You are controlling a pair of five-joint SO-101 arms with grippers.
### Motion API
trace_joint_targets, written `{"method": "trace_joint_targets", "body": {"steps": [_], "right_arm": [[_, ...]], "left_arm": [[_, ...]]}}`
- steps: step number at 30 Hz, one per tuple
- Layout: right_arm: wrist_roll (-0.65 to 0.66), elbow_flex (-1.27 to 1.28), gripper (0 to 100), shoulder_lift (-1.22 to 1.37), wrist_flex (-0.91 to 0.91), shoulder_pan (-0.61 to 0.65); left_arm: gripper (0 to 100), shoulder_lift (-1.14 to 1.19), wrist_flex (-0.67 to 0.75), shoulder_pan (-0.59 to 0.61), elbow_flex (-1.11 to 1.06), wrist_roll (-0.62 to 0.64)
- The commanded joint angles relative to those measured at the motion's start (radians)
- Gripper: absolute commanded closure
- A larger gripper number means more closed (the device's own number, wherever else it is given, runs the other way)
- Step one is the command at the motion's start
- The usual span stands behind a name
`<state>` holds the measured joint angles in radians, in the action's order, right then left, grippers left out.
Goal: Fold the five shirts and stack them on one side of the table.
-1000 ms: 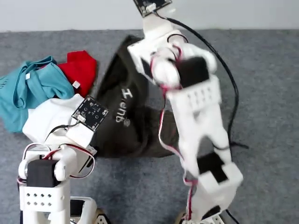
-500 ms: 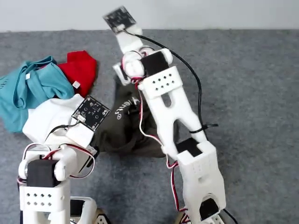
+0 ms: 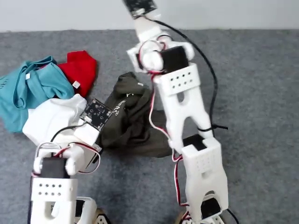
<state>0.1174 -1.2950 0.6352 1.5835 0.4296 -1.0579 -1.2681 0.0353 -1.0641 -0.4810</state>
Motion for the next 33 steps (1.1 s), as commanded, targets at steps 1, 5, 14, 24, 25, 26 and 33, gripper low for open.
{"method": "trace_joint_targets", "body": {"steps": [1, 5, 14, 24, 25, 26, 33], "right_arm": [[0.011, -0.006, 50.1, -0.015, 0.117, -0.030], [0.012, 0.044, 50.1, -0.024, 0.216, -0.041], [0.012, 0.241, 50.1, -0.130, 0.209, -0.056], [0.011, 0.269, 50.1, -0.130, 0.206, -0.062], [0.011, 0.269, 50.1, -0.130, 0.205, -0.062], [0.011, 0.269, 50.1, -0.130, 0.205, -0.062], [0.011, 0.269, 50.1, -0.130, 0.206, -0.064]], "left_arm": [[83, -0.006, 0.130, 0.000, -0.105, -0.014], [83, -0.006, 0.213, 0.026, -0.159, -0.009], [83, -0.006, 0.301, 0.210, -0.214, -0.012], [79, 0.014, 0.281, 0.140, -0.220, 0.060], [79, 0.037, 0.282, 0.140, -0.209, 0.075], [79, 0.064, 0.279, 0.140, -0.193, 0.081], [80, 0.454, 0.138, 0.140, 0.097, 0.135]]}}
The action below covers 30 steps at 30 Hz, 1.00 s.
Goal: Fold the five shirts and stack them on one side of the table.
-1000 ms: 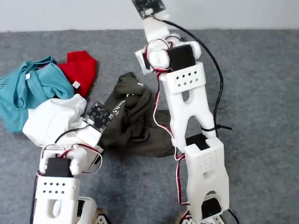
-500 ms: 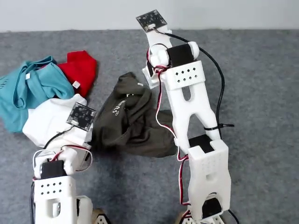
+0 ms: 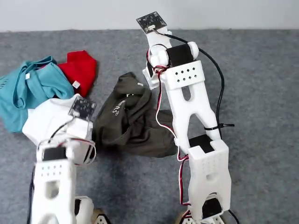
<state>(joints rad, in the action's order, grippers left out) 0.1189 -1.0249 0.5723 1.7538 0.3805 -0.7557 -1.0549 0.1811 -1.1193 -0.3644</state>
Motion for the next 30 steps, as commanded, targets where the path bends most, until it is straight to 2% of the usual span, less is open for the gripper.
{"method": "trace_joint_targets", "body": {"steps": [1, 6, 10, 16, 19, 26, 30], "right_arm": [[0.009, -0.002, 50.1, -0.067, 0.036, -0.015], [0.009, -0.002, 50.1, -0.067, 0.038, -0.015], [0.009, 0.000, 50.1, -0.065, 0.038, -0.015], [0.009, 0.000, 50.1, -0.065, 0.038, -0.015], [0.009, 0.000, 50.1, -0.064, 0.038, -0.015], [0.009, 0.002, 50.1, -0.058, 0.038, -0.015], [0.008, 0.000, 50.1, -0.016, 0.038, -0.015]], "left_arm": [[80, 0.216, -0.095, -0.006, 0.199, 0.018], [80, 0.476, -0.158, -0.008, 0.328, 0.018], [80, 0.572, -0.163, -0.008, 0.380, 0.018], [80, 0.612, -0.158, -0.014, 0.409, 0.023], [80, 0.611, -0.166, -0.064, 0.409, 0.025], [83, 0.614, -0.259, -0.118, 0.486, 0.025], [83, 0.626, -0.213, -0.110, 0.452, 0.025]]}}
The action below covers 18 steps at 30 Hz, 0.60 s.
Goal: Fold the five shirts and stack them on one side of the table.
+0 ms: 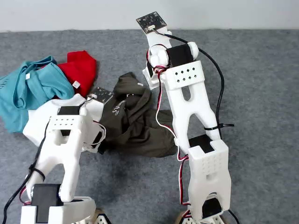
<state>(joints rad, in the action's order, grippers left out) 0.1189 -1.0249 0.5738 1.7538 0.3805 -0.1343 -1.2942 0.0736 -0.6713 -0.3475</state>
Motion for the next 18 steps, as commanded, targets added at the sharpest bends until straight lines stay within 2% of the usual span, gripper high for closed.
{"method": "trace_joint_targets", "body": {"steps": [1, 13, 18], "right_arm": [[0.006, 0.000, 50.1, -0.007, 0.038, -0.015], [0.005, 0.000, 50.1, 0.030, 0.039, -0.015], [0.005, 0.000, 50.1, 0.031, 0.039, -0.015]], "left_arm": [[83, 0.015, 0.041, -0.003, 0.002, 0.008], [83, 0.233, 0.103, -0.011, 0.028, 0.006], [92, 0.241, 0.069, -0.009, 0.102, 0.006]]}}
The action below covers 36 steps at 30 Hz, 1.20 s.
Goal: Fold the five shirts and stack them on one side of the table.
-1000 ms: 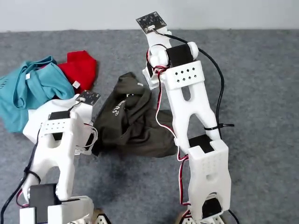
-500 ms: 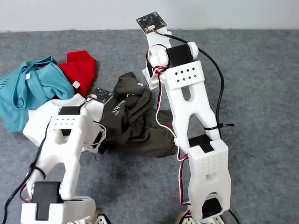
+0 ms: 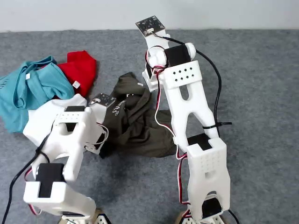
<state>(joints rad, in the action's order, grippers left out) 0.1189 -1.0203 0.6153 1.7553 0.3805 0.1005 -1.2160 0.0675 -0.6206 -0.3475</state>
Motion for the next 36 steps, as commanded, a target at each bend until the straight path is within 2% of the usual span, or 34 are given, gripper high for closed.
{"method": "trace_joint_targets", "body": {"steps": [1, 14, 24, 29, 36], "right_arm": [[0.005, -0.005, 50.1, -0.010, 0.038, -0.015], [0.009, -0.005, 50.1, -0.010, 0.039, -0.016], [0.009, 0.061, 50.1, -0.012, 0.039, -0.104], [0.009, 0.152, 50.1, -0.010, 0.036, -0.107], [0.009, 0.198, 50.1, -0.008, 0.031, -0.067]], "left_arm": [[92, 0.009, -0.015, -0.002, 0.067, 0.006], [99, 0.002, -0.031, 0.012, 0.163, 0.000], [99, -0.003, -0.330, 0.229, 0.427, -0.002], [99, -0.138, -0.402, 0.276, 0.460, -0.014], [99, -0.440, -0.514, 0.276, 0.427, -0.052]]}}
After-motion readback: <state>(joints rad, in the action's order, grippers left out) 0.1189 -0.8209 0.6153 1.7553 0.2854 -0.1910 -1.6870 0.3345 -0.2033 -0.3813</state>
